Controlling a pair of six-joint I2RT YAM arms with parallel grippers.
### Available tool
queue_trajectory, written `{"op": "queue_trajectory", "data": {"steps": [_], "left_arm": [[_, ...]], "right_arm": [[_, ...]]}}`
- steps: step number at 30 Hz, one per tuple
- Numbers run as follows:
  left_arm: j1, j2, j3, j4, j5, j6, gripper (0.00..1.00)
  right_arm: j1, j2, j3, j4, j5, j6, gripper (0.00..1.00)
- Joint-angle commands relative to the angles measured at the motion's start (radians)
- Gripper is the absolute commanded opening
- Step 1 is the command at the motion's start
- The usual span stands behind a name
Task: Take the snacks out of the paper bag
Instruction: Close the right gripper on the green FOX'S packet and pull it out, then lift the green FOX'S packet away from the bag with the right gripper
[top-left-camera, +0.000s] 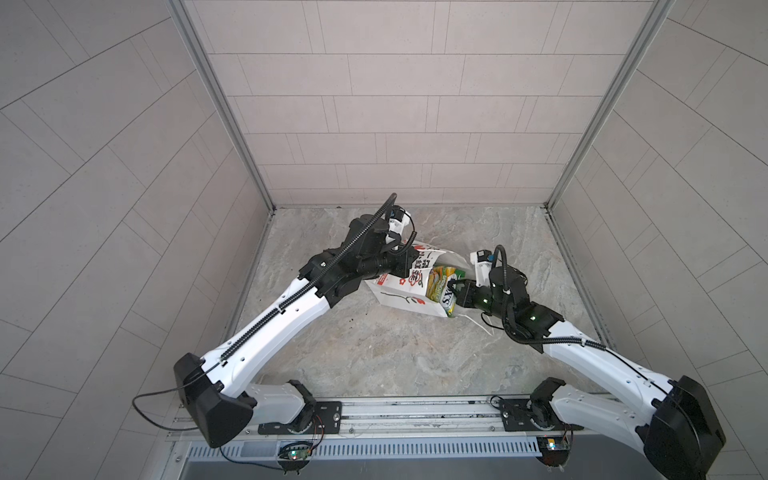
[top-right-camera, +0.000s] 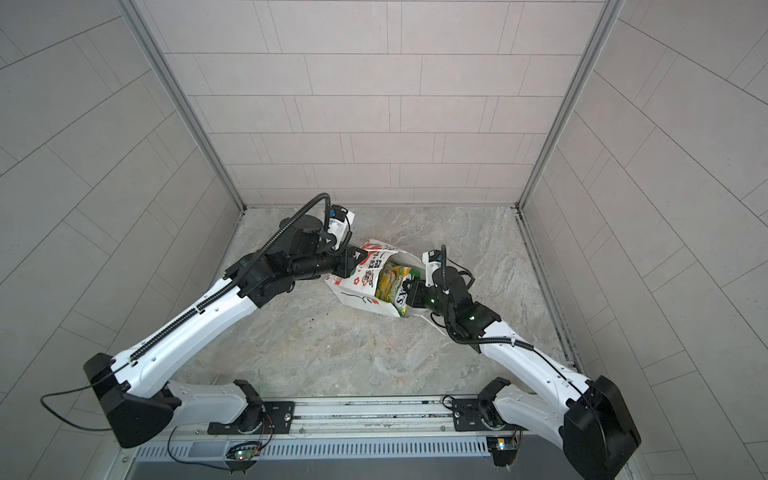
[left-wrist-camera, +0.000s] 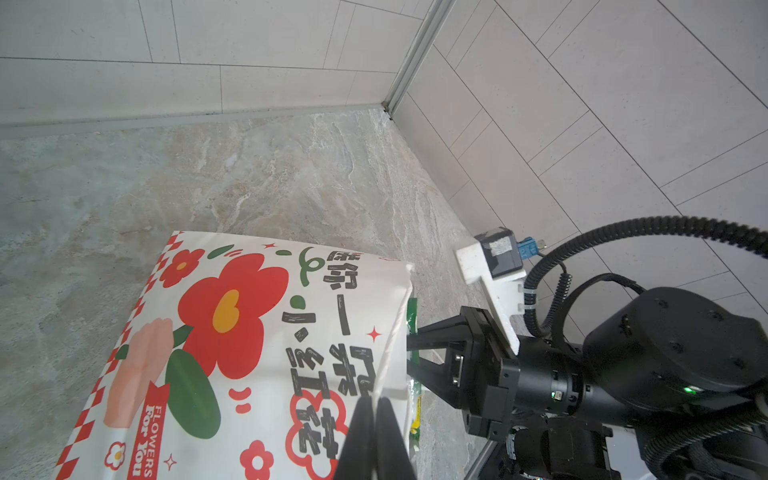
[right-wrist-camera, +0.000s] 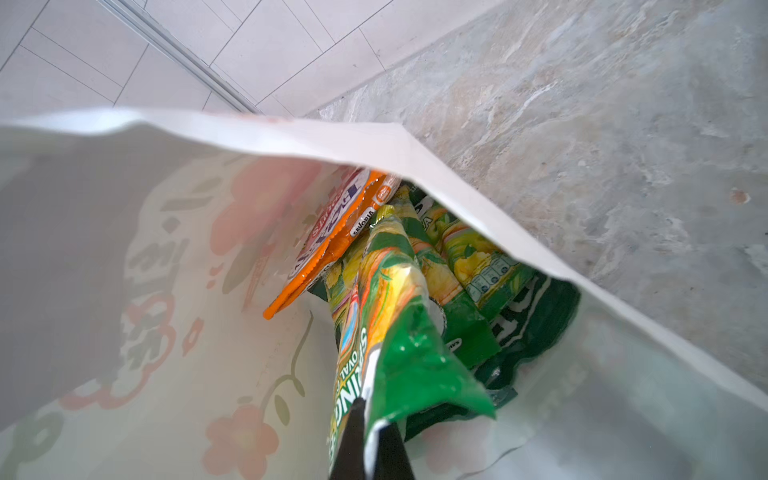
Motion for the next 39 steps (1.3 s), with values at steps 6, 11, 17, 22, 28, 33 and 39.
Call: {"op": "queue_trajectory", "data": {"steps": [6,11,17,22,28,33,39], "left_arm": [[0.0,-0.033,-0.003,-0.011,-0.072,-0.007,0.0],[-0.001,-0.036,-0.009,-0.009,-0.073,-0.01,0.0],[0.0,-0.036,-0.024,0.017,-0.05,-0.024,0.0],[0.0,-0.016,-0.014,0.016,-0.033,-0.039,0.0],[0.0,-0.025,-0.037,0.03,-0.052,-0.046,0.0],[0.0,-0.032,-0.031,0.024,-0.041,-0.045,0.0],[-0.002,-0.032,-0.028,0.036,-0.008,-0.049,0.0]], "right_arm": [[-0.035,-0.09,0.039,-0.04,-0.103,-0.025,0.0],[-0.044,-0.159,0.1,-0.106,-0.159,-0.067,0.0],[-0.048,-0.249,0.186,-0.204,-0.153,-0.117,0.0],[-0.07,-0.246,0.269,-0.282,-0.147,-0.159,0.0],[-0.085,-0.275,0.377,-0.372,-0.105,-0.221,0.0],[-0.094,-0.287,0.496,-0.528,0.059,-0.32,0.0],[-0.151,-0.226,0.567,-0.575,0.165,-0.394,0.0]]}}
